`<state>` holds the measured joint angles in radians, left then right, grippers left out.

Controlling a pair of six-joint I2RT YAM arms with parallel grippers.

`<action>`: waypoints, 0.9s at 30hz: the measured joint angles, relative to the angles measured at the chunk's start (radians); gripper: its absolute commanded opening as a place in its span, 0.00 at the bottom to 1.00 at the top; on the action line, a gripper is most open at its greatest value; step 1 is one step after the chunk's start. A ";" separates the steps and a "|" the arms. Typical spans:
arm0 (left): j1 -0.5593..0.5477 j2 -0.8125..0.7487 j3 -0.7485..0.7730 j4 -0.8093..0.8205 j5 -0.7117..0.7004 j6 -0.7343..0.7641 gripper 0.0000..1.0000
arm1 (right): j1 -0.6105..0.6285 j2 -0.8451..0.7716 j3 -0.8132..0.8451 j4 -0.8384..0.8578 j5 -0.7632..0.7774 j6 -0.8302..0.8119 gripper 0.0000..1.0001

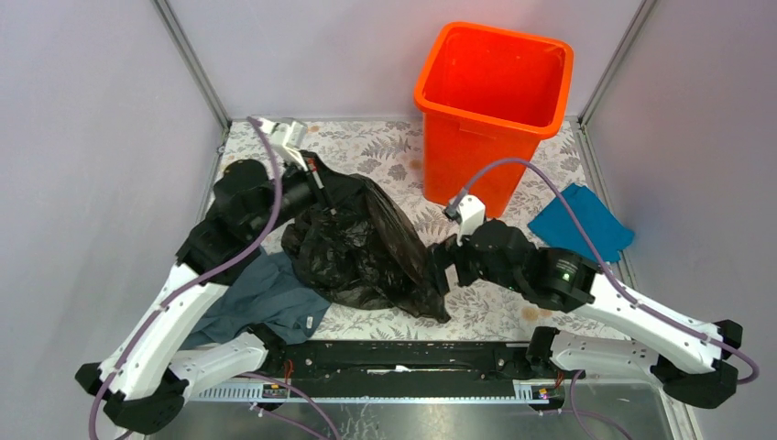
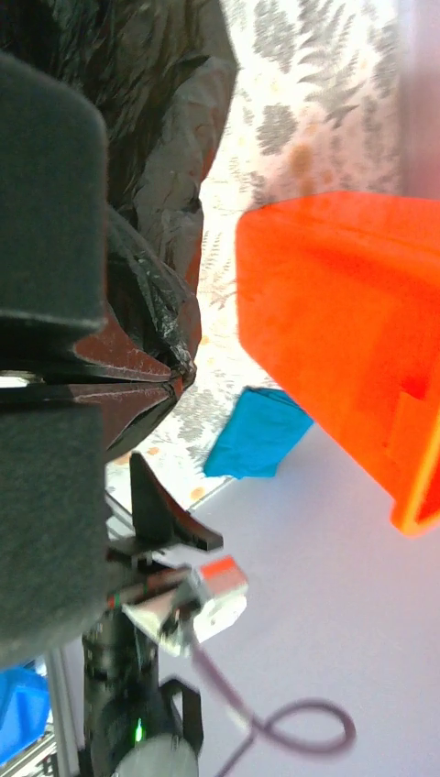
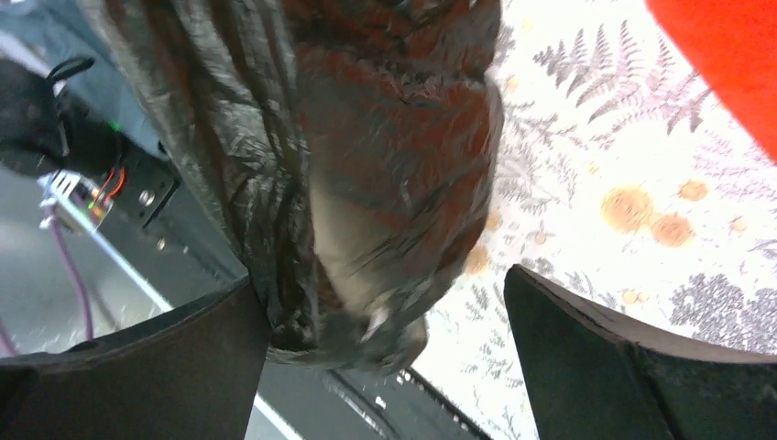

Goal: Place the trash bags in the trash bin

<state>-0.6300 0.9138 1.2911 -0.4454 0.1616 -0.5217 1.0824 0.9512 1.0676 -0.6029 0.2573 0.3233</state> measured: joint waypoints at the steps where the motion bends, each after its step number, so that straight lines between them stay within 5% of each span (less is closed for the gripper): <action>1: 0.000 0.019 -0.012 0.001 0.011 -0.006 0.00 | 0.000 -0.024 -0.013 -0.032 -0.037 0.010 1.00; 9: 0.000 0.049 -0.076 0.013 0.060 -0.052 0.00 | 0.000 -0.030 0.007 -0.114 -0.167 0.080 1.00; 17: 0.000 0.051 -0.067 0.015 0.049 -0.057 0.00 | 0.026 -0.035 -0.131 -0.081 0.035 0.130 1.00; 21: 0.000 0.070 -0.014 -0.009 0.037 -0.044 0.00 | 0.037 -0.175 -0.230 0.013 0.131 0.145 0.99; 24: 0.000 0.069 -0.002 -0.010 0.032 -0.036 0.00 | 0.037 -0.264 -0.298 0.080 0.154 0.145 0.85; 27: 0.000 0.069 -0.002 -0.017 0.029 -0.035 0.00 | 0.038 -0.266 -0.324 0.152 0.185 0.125 0.49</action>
<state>-0.6300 0.9829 1.2896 -0.4622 0.1902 -0.5571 1.1202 0.6849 0.7433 -0.4511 0.4419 0.4484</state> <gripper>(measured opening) 0.004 0.785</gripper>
